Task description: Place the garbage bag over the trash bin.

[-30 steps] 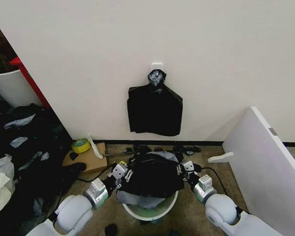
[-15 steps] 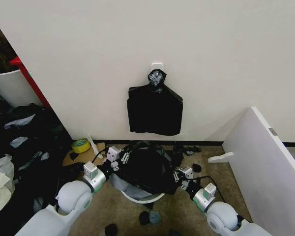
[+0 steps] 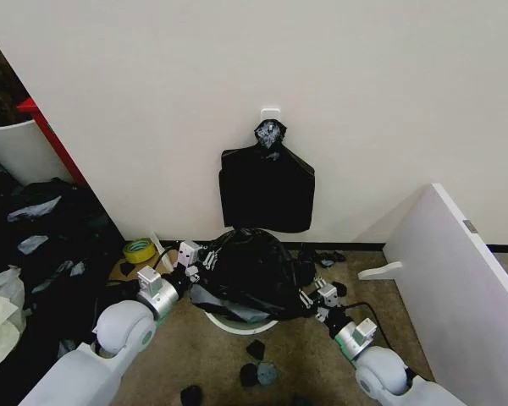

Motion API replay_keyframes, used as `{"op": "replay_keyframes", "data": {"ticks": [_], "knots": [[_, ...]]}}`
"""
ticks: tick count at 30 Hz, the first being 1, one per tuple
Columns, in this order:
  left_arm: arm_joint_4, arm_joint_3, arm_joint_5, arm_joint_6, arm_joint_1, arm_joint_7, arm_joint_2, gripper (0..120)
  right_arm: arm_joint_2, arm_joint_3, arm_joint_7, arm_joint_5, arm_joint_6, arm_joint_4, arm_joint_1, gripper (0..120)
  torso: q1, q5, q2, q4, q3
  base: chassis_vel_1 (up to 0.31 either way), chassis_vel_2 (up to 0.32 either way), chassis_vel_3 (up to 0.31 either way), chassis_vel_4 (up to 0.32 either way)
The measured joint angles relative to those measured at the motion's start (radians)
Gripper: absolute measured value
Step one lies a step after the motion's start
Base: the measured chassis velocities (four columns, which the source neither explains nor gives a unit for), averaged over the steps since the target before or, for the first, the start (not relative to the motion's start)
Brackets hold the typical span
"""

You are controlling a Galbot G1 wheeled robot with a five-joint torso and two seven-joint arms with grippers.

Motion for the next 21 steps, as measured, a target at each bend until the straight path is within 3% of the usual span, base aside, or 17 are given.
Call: {"op": "replay_keyframes", "data": {"ticks": [5,12,21], "knots": [[0.005,-0.007,-0.001,0.0,-0.003,-0.004,0.004,4,-0.003,0.013,-0.039,0.0,0.089,0.012,-0.008,79,0.0,0.0002,0.0,0.0001,0.0,0.0,0.0,0.0,0.0],[0.006,-0.005,0.012,-0.003,0.01,-0.003,0.003,2,-0.002,0.018,0.002,0.039,0.098,0.061,-0.011,98,0.0,0.0004,0.0,0.0002,0.0,0.0,0.0,0.0,0.0],[-0.001,0.003,0.027,-0.003,0.03,-0.001,0.001,1,-0.005,0.039,-0.063,0.17,0.104,0.07,-0.018,100,0.0,0.0004,0.0,0.0002,0.0,0.0,0.0,0.0,0.0]]}}
